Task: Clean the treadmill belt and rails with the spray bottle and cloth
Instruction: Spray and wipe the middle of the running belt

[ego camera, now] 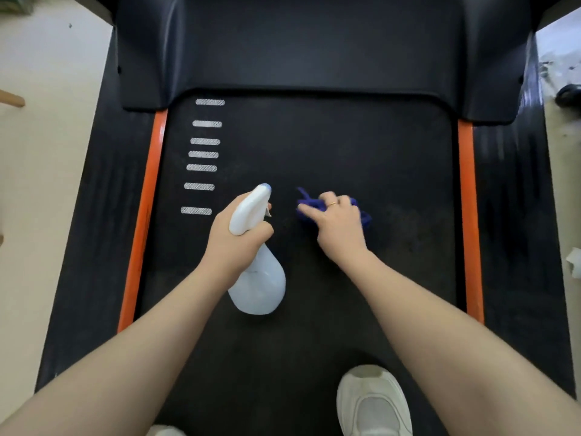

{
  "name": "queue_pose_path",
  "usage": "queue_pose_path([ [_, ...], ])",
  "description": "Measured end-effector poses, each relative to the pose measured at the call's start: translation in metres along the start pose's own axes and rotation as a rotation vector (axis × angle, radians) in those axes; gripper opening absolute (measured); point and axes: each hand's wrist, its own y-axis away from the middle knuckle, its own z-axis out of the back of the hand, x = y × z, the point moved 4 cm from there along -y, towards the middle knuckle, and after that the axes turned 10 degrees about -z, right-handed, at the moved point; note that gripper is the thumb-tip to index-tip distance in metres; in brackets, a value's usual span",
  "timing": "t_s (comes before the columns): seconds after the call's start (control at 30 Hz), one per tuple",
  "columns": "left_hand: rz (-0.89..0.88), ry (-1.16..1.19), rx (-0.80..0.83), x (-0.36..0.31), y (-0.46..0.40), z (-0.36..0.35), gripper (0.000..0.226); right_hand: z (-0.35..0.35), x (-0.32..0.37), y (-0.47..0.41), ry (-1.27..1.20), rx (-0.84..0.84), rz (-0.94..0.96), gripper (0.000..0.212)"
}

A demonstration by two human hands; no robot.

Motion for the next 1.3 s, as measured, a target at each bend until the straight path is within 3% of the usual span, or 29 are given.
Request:
queue_pose_path([
  [0.03, 0.008, 0.000, -0.009, 0.001, -0.001, 0.000, 0.034, 0.002, -0.004, 0.000, -0.064, -0.051, -0.137, 0.055],
  [0.07, 0.020, 0.007, -0.018, 0.003, -0.002, 0.000, 0.034, 0.002, -0.001, 0.004, -0.094, -0.074, -0.129, 0.055],
  [0.13, 0.042, 0.036, -0.041, 0.005, -0.004, -0.004, 0.033, -0.010, 0.012, 0.021, -0.033, -0.103, 0.185, 0.049],
  [0.2, 0.034, 0.045, -0.059, 0.005, -0.004, -0.007, 0.033, -0.027, 0.020, 0.047, 0.069, -0.018, 0.573, 0.045],
  [0.3, 0.009, 0.020, -0.055, 0.006, -0.002, -0.010, 0.034, -0.025, 0.020, 0.052, 0.185, 0.147, 0.828, 0.056],
  [0.37, -0.010, 0.028, -0.045, 0.005, -0.002, -0.012, 0.035, -0.009, 0.019, 0.029, 0.213, 0.051, 0.710, 0.054],
  [0.47, 0.008, 0.047, -0.016, 0.003, -0.001, -0.015, 0.035, 0.010, -0.004, -0.009, 0.077, -0.021, 0.045, 0.059],
  [0.5, 0.001, 0.038, 0.004, 0.001, 0.000, -0.016, 0.035, 0.009, -0.007, -0.004, 0.062, 0.001, -0.073, 0.062],
  [0.57, -0.018, 0.019, 0.043, -0.001, 0.000, -0.018, 0.037, 0.001, 0.000, 0.019, 0.017, -0.010, -0.021, 0.063],
  [0.67, -0.038, 0.005, 0.063, -0.001, -0.001, -0.021, 0.040, -0.024, 0.011, 0.065, 0.055, 0.028, 0.437, 0.062],
  [0.73, -0.042, -0.005, 0.060, -0.001, -0.001, -0.025, 0.041, -0.025, 0.005, 0.070, 0.140, 0.060, 0.575, 0.063],
  [0.8, -0.036, -0.005, 0.057, -0.001, -0.002, -0.029, 0.042, -0.014, -0.008, 0.049, 0.116, 0.019, 0.422, 0.058],
  [0.9, -0.004, -0.033, 0.078, -0.002, -0.001, -0.034, 0.039, 0.006, -0.047, 0.014, -0.002, -0.108, -0.169, 0.060],
  [0.93, -0.001, -0.047, 0.084, -0.003, -0.001, -0.036, 0.038, 0.009, -0.053, 0.013, 0.017, -0.102, -0.239, 0.063],
  [1.0, -0.012, -0.074, 0.081, -0.007, 0.000, -0.040, 0.037, 0.011, -0.047, 0.022, 0.052, -0.107, -0.130, 0.065],
  [1.1, -0.021, -0.120, 0.068, -0.012, -0.003, -0.048, 0.039, -0.010, -0.043, 0.057, 0.102, -0.062, 0.338, 0.068],
  [1.17, 0.001, -0.154, 0.086, -0.014, -0.005, -0.054, 0.038, -0.012, -0.055, 0.065, 0.161, 0.000, 0.443, 0.067],
  [1.2, 0.018, -0.167, 0.098, -0.014, -0.006, -0.058, 0.036, -0.007, -0.064, 0.059, 0.137, -0.029, 0.375, 0.066],
  [1.3, 0.091, -0.196, 0.175, -0.014, -0.012, -0.070, 0.032, 0.016, -0.093, 0.028, 0.030, -0.145, -0.139, 0.065],
])
